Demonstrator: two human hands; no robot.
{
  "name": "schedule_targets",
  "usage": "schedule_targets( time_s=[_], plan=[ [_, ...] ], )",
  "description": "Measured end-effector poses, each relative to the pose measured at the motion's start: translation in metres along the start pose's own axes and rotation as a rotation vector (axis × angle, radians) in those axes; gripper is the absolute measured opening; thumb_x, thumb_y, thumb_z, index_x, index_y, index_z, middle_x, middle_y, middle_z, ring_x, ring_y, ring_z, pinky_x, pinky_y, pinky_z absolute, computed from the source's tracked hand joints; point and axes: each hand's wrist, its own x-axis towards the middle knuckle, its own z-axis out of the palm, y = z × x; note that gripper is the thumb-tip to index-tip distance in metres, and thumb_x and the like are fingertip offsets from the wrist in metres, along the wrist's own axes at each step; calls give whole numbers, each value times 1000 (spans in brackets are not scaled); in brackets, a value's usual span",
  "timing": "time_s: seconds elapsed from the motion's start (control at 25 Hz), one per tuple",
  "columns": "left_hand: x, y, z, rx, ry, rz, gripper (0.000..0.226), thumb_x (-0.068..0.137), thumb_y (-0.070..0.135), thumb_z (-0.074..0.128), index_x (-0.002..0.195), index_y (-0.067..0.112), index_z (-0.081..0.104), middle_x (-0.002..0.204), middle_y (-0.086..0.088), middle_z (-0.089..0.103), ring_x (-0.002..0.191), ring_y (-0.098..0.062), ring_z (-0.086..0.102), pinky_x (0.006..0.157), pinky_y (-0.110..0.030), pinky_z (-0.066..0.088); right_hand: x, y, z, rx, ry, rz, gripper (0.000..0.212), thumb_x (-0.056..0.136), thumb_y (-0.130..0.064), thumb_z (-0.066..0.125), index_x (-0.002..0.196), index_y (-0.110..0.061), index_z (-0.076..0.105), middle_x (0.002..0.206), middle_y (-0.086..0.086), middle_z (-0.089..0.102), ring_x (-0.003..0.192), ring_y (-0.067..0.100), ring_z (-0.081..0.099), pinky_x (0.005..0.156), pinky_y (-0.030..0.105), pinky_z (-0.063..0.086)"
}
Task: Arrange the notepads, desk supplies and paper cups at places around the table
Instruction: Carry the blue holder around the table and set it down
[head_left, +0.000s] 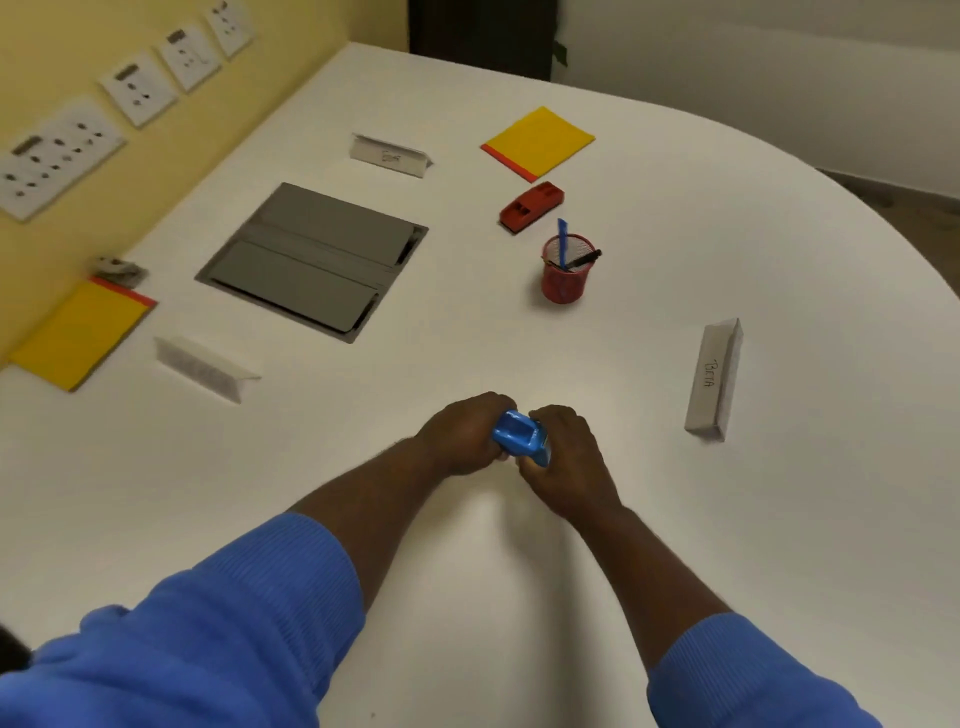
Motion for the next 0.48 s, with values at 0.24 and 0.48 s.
schedule_targets(
  time_s=[0.24,0.48],
  plan=[
    [-96,-14,-46,2,162,-52,46,83,24,80,123,22,59,117,4,67,101,-19,64,87,-36,53,-15,-85,8,-45,-28,-167,51,77,-23,80,124,-15,62,115,-1,57,103,17,51,87,26,39],
    [-187,-27,-74,6,320,-79,46,83,29,81,123,24,58,115,4,69,97,-18,65,84,-33,52,-43,-160,21,-52,-60,-276,55,78,-25,79,129,-17,59,120,-1,58,107,17,53,93,29,42]
  ],
)
